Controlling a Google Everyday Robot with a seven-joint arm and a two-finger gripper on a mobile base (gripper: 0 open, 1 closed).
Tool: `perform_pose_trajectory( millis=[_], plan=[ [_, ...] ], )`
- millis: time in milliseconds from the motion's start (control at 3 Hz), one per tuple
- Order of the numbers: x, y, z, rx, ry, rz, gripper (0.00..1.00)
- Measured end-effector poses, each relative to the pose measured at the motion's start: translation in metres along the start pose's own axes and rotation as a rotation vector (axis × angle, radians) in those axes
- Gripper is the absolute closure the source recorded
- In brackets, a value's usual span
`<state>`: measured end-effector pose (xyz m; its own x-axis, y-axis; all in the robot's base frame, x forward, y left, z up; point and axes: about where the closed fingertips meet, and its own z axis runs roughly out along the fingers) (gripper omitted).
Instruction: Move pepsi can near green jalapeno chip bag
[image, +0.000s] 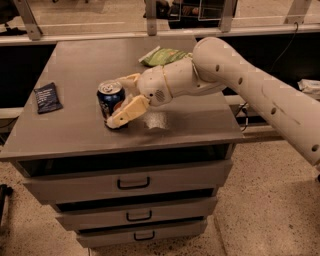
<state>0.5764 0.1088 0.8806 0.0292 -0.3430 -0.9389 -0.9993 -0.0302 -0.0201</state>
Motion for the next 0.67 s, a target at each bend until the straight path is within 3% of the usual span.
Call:
perform_pose_trajectory(
  millis=[333, 667],
  plan=[
    [0.000, 0.000, 0.001, 0.006, -0.032, 0.018, 0.39],
    [-0.005, -0.004, -0.015, 0.055, -0.060, 0.013, 0.64]
  ],
)
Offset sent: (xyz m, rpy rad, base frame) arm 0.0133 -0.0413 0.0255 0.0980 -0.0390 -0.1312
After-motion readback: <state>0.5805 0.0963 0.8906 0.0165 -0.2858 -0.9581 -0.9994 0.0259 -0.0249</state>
